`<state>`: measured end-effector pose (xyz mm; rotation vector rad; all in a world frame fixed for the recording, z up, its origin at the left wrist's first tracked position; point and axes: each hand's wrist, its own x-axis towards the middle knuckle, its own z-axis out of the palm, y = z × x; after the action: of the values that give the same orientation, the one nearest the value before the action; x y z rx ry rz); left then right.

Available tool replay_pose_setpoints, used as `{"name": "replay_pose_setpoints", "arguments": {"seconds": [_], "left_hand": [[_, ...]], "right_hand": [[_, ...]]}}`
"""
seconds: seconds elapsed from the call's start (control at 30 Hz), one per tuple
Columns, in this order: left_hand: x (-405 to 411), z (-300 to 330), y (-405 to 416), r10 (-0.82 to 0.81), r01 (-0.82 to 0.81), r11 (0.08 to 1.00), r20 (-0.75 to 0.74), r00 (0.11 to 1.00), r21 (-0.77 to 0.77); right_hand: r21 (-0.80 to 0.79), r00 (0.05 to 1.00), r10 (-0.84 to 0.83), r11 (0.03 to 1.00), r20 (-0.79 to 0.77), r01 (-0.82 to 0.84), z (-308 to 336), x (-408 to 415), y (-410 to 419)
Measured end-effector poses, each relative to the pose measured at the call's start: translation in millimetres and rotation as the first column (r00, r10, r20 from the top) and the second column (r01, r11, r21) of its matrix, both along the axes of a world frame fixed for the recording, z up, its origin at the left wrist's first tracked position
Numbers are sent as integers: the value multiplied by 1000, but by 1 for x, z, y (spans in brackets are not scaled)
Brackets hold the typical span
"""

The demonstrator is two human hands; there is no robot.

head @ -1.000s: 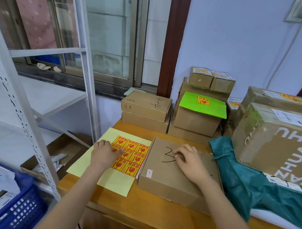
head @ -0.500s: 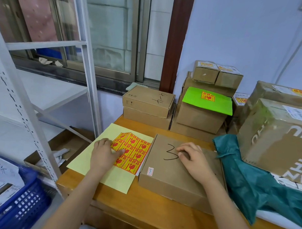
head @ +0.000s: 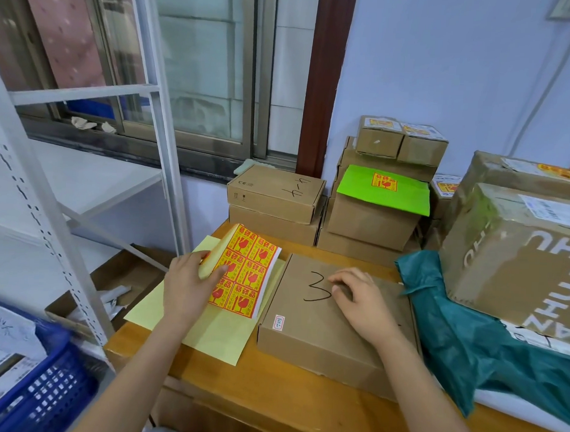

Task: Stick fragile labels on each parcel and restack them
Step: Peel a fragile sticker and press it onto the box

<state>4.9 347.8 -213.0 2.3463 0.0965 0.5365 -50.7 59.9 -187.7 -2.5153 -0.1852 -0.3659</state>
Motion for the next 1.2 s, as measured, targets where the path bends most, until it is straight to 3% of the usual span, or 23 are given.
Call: {"name": "replay_pose_setpoints", "arguments": {"seconds": [0.23,0.47,0.7,1.0,1.2], "left_hand": [[1,25,-9,-57,44,991,103,993,126],[14,10,2,27,4,949,-95,995,315],[16,-6,1,39,131,780,-255,966,612],[19,-14,6,-14,160,710,-213,977,686],[20,-19,6,-121,188,731,-147,982,656]], "right_hand": [[43,1000,-10,999,-15,11,3,-2,1],[10,1000,-6,1000,-24,7,2,-1,1],[-5,1000,1,1000,-24,-1,0,0,0],[-30,1000,5,1000,-10,-5,0,1,1],[-72,1000,-1,997,-4,1,0,3,5]]}}
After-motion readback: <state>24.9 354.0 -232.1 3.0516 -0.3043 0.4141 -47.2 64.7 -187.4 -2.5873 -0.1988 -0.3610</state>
